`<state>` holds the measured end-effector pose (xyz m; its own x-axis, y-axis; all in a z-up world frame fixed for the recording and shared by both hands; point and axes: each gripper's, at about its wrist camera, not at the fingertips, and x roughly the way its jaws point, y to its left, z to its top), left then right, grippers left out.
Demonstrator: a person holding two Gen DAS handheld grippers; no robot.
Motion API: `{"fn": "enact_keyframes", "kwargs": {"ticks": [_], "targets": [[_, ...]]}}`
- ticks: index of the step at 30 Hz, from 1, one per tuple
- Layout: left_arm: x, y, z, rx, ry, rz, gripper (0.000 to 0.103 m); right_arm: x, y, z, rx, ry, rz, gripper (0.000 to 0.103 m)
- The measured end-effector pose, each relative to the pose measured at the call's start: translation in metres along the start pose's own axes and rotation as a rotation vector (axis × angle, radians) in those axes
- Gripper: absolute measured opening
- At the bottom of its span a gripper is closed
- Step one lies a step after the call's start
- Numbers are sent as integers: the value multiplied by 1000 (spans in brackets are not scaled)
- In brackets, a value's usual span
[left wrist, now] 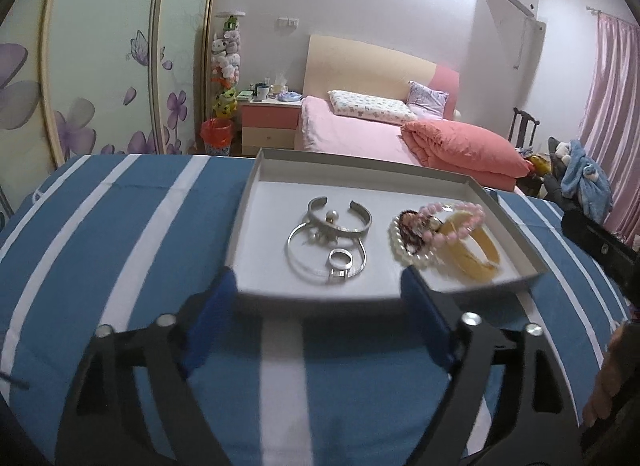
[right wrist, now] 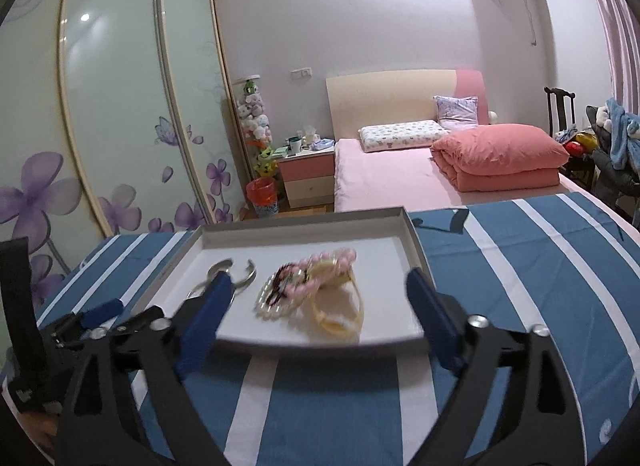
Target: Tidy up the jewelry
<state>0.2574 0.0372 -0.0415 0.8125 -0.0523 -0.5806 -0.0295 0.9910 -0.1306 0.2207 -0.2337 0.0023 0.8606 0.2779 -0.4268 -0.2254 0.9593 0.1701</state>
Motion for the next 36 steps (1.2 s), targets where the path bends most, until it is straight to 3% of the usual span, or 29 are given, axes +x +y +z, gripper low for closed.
{"fn": "enact_keyframes", "kwargs": {"ticks": [5,12,18,26,36], "targets": [[-38,3,-17,14,-50,-3,98,-23,6,-14,-11,2,-4,101],[-69,3,-32,14,-112,-3,98,-50,19,-33,-101,-45,-98,101],[-93,-3,-44,42,-154,0,98,-62,13,-47,-50,-15,-69,101],[-99,-20,-54,115,-170,3,98,-61,10,-56,-34,8,-66,101],[-107,-22,-56,111,-177,-7,98,-72,16,-58,-81,-12,-81,101]]}}
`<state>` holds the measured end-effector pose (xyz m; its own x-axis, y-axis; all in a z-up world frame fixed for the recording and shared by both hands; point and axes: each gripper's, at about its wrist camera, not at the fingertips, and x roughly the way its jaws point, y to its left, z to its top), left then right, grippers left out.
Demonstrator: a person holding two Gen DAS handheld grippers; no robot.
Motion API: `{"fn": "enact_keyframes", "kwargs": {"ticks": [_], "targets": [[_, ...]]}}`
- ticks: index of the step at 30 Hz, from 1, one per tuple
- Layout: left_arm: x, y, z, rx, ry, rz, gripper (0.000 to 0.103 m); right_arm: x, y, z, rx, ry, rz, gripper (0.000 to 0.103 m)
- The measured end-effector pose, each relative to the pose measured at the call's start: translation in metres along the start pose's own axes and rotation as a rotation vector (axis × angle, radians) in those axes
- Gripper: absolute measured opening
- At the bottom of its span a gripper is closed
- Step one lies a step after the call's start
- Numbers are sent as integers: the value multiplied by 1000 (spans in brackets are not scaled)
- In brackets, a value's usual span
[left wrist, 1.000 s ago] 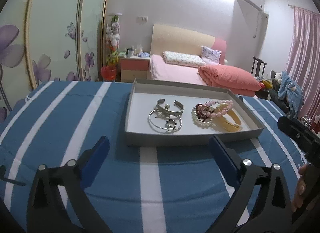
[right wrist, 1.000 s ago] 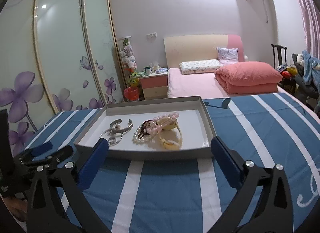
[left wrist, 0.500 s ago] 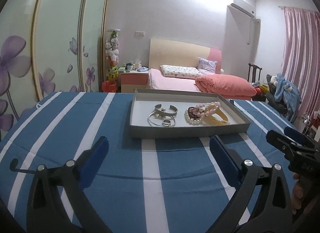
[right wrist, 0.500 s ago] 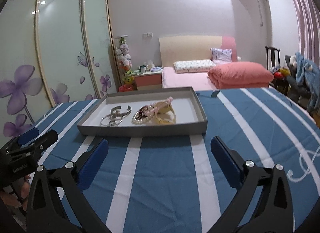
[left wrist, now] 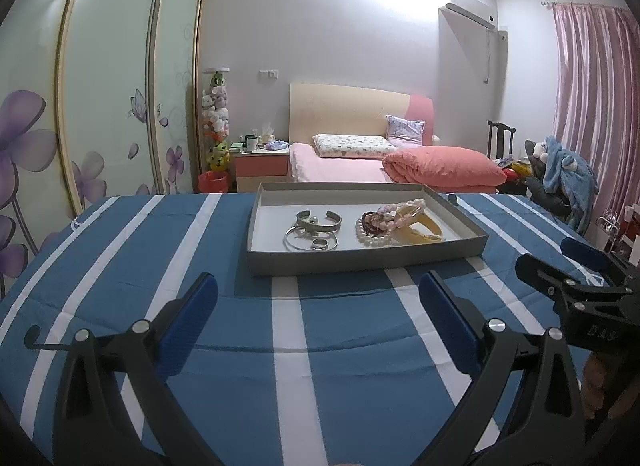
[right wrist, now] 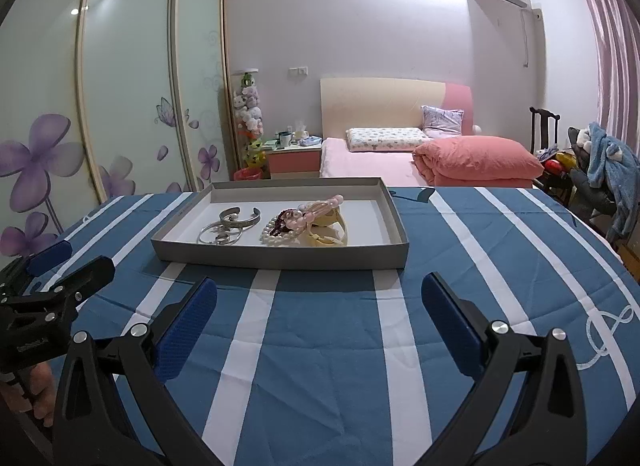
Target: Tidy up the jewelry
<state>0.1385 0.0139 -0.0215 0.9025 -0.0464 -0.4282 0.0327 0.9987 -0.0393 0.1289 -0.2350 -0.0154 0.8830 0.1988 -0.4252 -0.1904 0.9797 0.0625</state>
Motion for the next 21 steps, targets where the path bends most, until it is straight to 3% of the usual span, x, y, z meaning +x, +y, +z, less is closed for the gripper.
{"fn": "enact_keyframes", "kwargs": {"ticks": [21], "targets": [[-3,-3,1,-10,17,8,98,-7,1,2,8,-8,13,101]]}}
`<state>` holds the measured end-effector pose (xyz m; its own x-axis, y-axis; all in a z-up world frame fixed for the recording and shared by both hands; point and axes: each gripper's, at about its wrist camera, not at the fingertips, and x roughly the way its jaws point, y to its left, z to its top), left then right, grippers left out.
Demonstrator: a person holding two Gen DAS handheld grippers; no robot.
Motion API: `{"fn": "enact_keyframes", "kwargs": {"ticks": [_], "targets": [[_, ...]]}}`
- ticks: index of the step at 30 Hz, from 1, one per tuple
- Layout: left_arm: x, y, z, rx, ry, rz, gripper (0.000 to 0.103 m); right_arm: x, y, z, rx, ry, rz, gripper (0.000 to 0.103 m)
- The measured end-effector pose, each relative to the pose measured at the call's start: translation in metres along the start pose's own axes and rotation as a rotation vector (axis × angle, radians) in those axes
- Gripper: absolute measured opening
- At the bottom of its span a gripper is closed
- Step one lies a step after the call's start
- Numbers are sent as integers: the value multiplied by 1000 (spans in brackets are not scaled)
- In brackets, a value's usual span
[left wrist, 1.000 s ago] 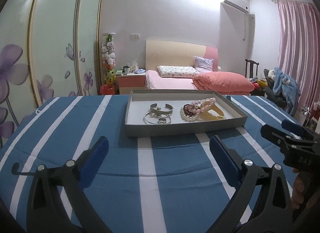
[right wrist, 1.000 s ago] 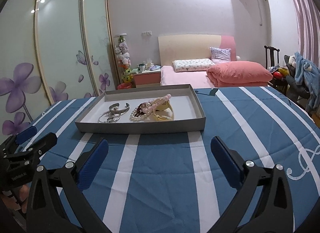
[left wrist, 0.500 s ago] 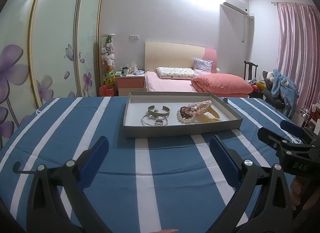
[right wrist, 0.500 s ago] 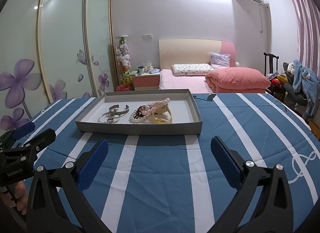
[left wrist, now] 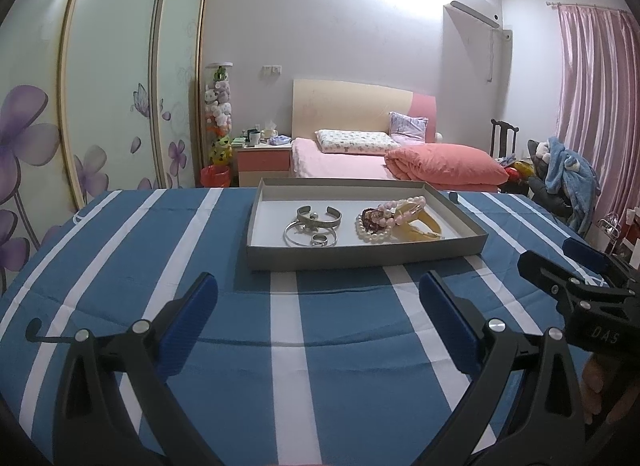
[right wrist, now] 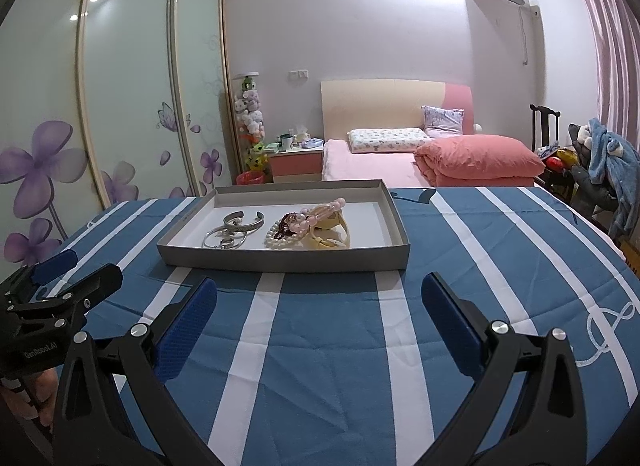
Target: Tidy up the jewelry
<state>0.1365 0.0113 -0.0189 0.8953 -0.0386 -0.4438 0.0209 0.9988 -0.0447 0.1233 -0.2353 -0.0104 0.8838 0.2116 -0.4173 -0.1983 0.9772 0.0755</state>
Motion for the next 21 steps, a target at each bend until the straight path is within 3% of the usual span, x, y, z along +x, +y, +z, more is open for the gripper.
{"fn": "enact_keyframes", "kwargs": {"ticks": [21], "targets": [[2,0,-1,-1,3,-1,99,3,3,-4,8,8,3,101]]}}
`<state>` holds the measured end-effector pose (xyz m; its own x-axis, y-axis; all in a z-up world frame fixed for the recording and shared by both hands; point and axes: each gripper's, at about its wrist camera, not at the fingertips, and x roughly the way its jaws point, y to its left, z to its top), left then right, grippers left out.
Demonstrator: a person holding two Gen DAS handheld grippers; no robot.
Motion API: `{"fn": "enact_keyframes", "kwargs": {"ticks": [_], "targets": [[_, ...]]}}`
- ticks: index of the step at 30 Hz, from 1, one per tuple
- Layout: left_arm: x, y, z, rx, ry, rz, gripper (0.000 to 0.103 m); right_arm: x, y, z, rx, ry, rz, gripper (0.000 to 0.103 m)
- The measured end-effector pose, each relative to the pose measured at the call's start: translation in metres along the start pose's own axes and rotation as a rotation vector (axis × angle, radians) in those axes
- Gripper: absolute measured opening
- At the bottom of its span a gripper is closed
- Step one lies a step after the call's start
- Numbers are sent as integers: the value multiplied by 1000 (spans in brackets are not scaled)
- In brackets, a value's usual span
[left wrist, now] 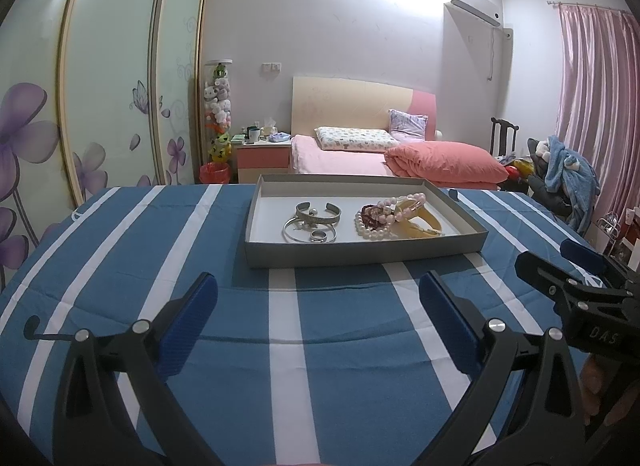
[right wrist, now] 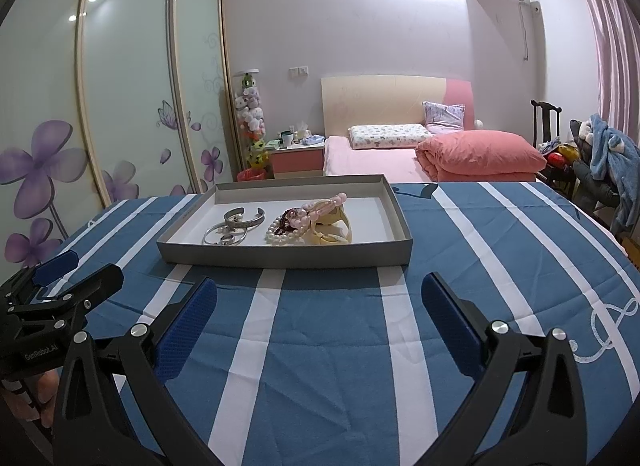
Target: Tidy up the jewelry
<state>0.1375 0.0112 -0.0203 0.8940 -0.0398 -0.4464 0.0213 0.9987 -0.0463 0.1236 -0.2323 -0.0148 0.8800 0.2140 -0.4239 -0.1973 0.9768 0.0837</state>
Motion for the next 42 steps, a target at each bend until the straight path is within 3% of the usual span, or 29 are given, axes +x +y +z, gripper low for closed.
{"fn": "enact_keyframes", "kwargs": {"ticks": [42], "targets": [[0,1,-2,-2,6,-1,98,1,-1,0,3,5,2,101]]}}
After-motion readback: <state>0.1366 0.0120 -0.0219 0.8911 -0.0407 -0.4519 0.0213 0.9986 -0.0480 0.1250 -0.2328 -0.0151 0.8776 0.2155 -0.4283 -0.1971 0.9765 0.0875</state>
